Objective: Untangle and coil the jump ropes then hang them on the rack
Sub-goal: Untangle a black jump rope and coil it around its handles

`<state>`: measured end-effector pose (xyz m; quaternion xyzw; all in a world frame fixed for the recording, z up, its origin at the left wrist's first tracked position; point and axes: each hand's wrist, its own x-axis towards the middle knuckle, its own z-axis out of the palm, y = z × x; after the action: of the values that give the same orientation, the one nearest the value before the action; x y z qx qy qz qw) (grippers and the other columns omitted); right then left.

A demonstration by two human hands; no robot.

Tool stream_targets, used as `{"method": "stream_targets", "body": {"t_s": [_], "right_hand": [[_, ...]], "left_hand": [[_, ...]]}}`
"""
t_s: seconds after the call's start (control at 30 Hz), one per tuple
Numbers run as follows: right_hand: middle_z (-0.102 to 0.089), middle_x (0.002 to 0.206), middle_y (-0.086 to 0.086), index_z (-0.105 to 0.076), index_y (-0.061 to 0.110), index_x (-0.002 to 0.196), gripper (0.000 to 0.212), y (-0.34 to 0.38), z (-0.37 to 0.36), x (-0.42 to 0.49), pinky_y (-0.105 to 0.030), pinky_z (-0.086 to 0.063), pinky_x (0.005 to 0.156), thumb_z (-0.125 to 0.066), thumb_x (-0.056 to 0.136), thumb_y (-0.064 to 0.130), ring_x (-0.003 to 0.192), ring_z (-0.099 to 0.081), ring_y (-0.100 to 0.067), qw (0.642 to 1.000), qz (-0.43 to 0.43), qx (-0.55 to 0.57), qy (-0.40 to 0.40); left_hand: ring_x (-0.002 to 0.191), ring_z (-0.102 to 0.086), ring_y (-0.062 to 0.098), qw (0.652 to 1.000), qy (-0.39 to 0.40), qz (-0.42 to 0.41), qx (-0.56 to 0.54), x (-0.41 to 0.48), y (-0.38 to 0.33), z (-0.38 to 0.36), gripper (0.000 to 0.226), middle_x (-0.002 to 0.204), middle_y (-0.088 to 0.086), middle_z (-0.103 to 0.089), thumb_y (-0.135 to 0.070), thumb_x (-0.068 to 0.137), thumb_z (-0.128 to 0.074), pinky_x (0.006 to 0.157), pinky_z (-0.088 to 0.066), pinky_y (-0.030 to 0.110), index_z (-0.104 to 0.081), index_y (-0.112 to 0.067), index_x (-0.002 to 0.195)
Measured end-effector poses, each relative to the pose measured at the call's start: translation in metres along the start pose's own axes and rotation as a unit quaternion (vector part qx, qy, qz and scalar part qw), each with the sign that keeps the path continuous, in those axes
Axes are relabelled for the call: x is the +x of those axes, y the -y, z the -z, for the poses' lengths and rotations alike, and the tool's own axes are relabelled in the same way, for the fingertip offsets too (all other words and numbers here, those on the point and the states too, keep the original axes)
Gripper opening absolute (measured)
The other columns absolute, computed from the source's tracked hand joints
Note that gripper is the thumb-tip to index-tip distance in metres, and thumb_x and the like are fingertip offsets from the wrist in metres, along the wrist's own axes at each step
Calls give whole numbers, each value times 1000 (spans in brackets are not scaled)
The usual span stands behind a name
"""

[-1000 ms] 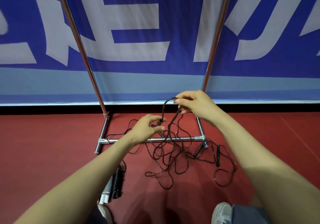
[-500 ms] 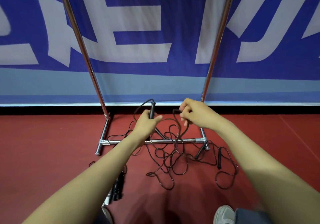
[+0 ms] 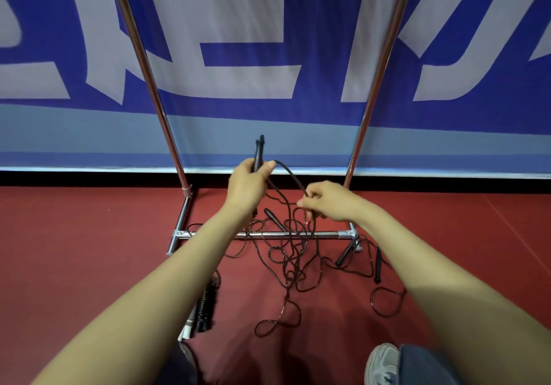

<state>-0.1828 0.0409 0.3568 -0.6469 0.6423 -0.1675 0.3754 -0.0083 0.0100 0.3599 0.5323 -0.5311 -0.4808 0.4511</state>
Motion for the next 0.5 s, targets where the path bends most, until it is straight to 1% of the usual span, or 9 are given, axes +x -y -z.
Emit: {"method": "stream_targets", "body": {"t_s": [0.1,0.13,0.2,0.27,0.33,0.37,0.4,0.43,0.5], "right_hand": [[-62,67,9,-52,17,72,23,-8,-9,5,-27,-41,68,-62,93,22,67,-53,-11,996,-8,-73,41],[-57,67,11,-52,17,73,22,-9,-10,6,-26,-39,66,-63,92,19,66,-50,-10,994,-6,-98,43],[-52,69,12,-56,14,81,12,-12,-8,5,-21,-37,61,-63,90,13,64,-48,-6,991,-13,-130,40],[-55,68,12,-61,8,86,6,-17,-3,4,-19,-37,59,-63,91,11,61,-49,-2,992,-31,-120,6],[-65,74,3,-64,5,83,11,-23,2,4,-23,-41,64,-64,90,13,65,-55,-9,993,-33,-97,-58],[-67,76,-2,-65,5,82,12,-25,4,3,-25,-41,66,-64,90,14,67,-57,-13,992,-24,-82,-89],[-68,76,-4,-66,8,82,12,-25,7,1,-26,-42,67,-62,91,14,67,-58,-14,992,-6,-64,-107],[-69,75,-3,-67,11,84,12,-23,9,0,-27,-43,68,-60,93,15,68,-60,-13,992,13,-53,-110],[-67,77,1,-67,18,94,12,-17,10,-2,-32,-49,73,-55,96,20,75,-63,-15,992,54,-76,-85]], "left_hand": [[53,-34,13,999,-44,4,-17,3,-1,7,23,59,-7,-38,-28,93,-61,55,-30,31,-49,-23,74],[54,-34,13,998,-55,2,-25,3,0,9,23,60,-7,-38,-28,93,-60,55,-30,32,-49,-23,74],[56,-32,13,997,-69,-11,-37,3,-2,10,24,62,-6,-36,-30,94,-57,58,-30,32,-46,-23,74],[56,-32,13,996,-76,-18,-39,2,-4,12,24,62,-7,-35,-29,95,-56,58,-30,31,-46,-22,75],[55,-32,14,996,-81,-4,-26,4,-1,14,23,63,-5,-37,-28,96,-56,57,-29,31,-46,-20,76],[56,-33,15,997,-80,8,-1,5,2,15,21,66,-2,-40,-26,95,-56,56,-30,31,-46,-19,78],[58,-35,15,996,-73,24,42,6,5,16,15,72,2,-45,-23,94,-58,56,-31,29,-49,-16,85],[61,-40,16,992,-62,43,96,5,6,16,15,82,7,-49,-20,91,-62,55,-32,28,-50,-12,97],[71,-47,16,979,-32,66,188,1,8,15,46,101,12,-52,-15,86,-69,55,-34,24,-41,-7,122]]}}
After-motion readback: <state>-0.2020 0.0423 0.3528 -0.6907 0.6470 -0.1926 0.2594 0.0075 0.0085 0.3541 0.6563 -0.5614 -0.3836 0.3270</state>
